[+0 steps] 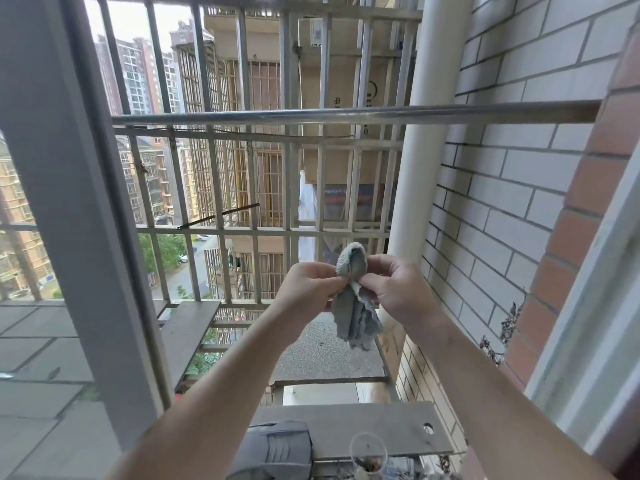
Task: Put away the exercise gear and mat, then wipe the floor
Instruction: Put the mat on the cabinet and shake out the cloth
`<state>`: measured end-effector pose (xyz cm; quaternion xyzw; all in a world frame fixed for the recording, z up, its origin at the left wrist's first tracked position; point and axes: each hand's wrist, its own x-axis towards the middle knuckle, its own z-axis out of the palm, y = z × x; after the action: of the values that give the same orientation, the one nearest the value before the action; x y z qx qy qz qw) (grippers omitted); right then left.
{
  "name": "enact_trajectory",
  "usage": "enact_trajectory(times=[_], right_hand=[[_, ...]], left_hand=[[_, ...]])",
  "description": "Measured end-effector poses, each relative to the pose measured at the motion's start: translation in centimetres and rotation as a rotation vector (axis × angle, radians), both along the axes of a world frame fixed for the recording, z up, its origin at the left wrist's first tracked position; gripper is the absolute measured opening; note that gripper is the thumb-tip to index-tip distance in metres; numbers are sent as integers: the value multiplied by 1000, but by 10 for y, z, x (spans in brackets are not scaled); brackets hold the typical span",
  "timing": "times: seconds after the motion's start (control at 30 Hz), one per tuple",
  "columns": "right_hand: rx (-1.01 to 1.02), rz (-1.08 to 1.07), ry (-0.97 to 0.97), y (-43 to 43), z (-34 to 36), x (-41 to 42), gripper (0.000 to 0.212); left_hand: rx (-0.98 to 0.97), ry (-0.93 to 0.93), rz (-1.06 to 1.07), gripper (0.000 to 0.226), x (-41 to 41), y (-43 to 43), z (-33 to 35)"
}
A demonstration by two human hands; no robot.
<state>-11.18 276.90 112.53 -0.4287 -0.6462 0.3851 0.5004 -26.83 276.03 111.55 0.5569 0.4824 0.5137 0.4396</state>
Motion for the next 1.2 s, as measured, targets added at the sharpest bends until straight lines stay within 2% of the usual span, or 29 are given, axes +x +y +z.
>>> enact_trajectory(times=[0.33, 0.43, 0.53, 0.63, 0.73, 0.8, 0.93, 1.0, 1.2], right_hand=[[-52, -47, 112, 2, -5, 8, 21], [-62, -43, 122, 1, -4, 8, 21], [-74, -36, 152, 0, -5, 9, 21], [-108, -48, 171, 1, -7, 12, 19], [-188, 4, 199, -2, -6, 12, 12], [-222, 91, 221, -6, -7, 12, 14], [-141, 164, 149, -8, -10, 14, 37], [-114, 114, 122, -8, -9, 15, 39], [9, 7, -7, -10, -6, 19, 31]], left_hand=[[-17, 4, -27, 20, 0, 0, -2], [2, 64, -19, 26, 1, -1, -3], [-10, 116, 27, 23, 2, 0, -3], [-34, 93, 53, 20, 0, 2, -3], [-52, 56, 39, 24, 0, 5, -3], [-55, 54, 30, 17, 2, 4, -2], [-19, 21, 42, 10, 1, 4, -2], [-3, 32, 45, 11, 0, 4, -1], [124, 234, 156, 5, -3, 8, -2]])
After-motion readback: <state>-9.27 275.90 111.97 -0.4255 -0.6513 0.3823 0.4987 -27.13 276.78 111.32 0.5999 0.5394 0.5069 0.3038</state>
